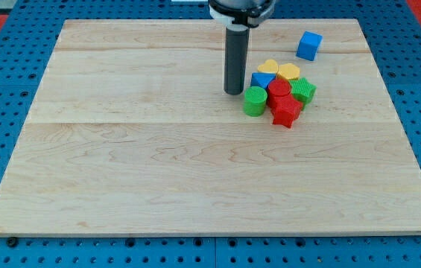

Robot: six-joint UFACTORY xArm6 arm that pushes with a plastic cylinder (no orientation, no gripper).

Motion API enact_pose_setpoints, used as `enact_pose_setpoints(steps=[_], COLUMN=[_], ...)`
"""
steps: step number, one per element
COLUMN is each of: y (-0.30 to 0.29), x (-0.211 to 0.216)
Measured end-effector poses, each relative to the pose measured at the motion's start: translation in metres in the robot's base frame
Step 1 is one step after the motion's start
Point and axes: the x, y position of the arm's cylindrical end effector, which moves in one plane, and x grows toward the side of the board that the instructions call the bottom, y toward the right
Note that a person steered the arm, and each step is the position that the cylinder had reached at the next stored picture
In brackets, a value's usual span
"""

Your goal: Push blue cube into blue triangle

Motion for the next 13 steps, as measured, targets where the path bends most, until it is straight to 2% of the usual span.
enact_pose_setpoints(steps=[2, 5, 6, 7, 8, 9, 11, 13], y=[0.018, 0.186, 0.225, 0.233, 0.215, 0.192, 0.127, 0.084], x=[-0.060, -0.058, -0.076, -0.107, -0.129, -0.131, -0.081, -0.059])
